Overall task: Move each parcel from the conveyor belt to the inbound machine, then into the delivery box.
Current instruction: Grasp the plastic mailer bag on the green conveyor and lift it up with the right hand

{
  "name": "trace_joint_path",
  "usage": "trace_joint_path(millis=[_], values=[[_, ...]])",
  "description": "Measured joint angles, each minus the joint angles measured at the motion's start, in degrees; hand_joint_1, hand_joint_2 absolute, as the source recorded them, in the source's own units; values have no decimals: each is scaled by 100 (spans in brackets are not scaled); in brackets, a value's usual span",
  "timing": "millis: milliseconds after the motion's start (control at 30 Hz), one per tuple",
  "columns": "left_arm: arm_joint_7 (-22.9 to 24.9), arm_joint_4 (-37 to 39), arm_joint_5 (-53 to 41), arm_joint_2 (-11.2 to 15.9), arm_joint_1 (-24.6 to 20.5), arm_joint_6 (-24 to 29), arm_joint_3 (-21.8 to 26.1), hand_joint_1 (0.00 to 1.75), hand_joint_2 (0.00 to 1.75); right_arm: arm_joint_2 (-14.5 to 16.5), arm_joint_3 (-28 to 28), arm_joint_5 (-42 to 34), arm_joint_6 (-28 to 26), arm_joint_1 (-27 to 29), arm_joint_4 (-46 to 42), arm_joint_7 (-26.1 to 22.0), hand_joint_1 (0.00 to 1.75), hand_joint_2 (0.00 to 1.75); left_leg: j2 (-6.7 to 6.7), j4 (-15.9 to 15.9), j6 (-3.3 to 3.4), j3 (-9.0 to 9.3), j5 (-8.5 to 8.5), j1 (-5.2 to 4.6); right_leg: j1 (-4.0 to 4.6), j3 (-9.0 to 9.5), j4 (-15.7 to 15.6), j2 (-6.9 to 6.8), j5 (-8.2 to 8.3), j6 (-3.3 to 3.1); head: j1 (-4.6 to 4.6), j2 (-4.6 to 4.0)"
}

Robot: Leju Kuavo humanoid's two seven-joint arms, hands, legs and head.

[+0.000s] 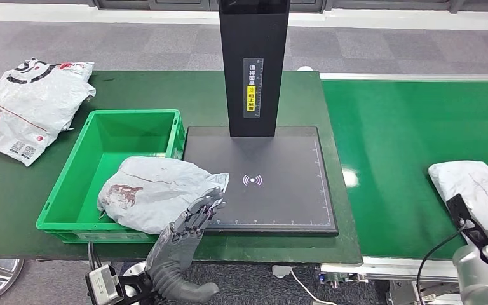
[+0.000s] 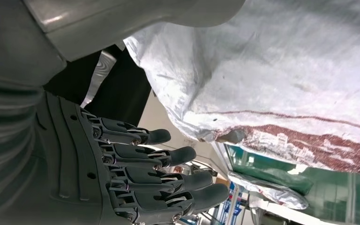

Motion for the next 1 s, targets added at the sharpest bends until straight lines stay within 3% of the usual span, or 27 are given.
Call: trace_joint_path(millis=[367,700,733,833,867,1000], values=[[14,26,10,0,-1,20,0,0,175,-118,-48,-221,200,131,144,274,0,175,0,0,0,0,0,0,0,-2,-1,0,0,0,0,1],[15,22,27,-9,-5,-23,1,0,175,-44,-274,-415,505,485,324,246,1,175,-7,-1,0,-4,0,0,0,-2,-1,-8,-1,0,0,1],[15,22,27,-9,-5,-23,1,0,175,-41,-287,-417,511,490,333,246,37,175,-8,-1,0,-4,0,0,0,-2,-1,-8,-1,0,0,1],[14,22,34,-14,-5,-34,0,0,175,-18,-319,-456,605,501,356,185,167,175,-8,-1,0,-3,0,1,0,-1,-1,-9,-1,0,0,1],[13,22,43,-18,-5,-44,0,0,175,3,-336,-478,655,509,363,140,175,175,-8,0,0,-3,0,1,1,-1,-1,-9,-1,0,0,1],[22,12,66,-50,-10,-62,0,0,175,300,-436,-581,837,649,386,-168,175,175,-6,0,-2,3,-2,17,17,7,-6,-7,-3,-2,-1,1]])
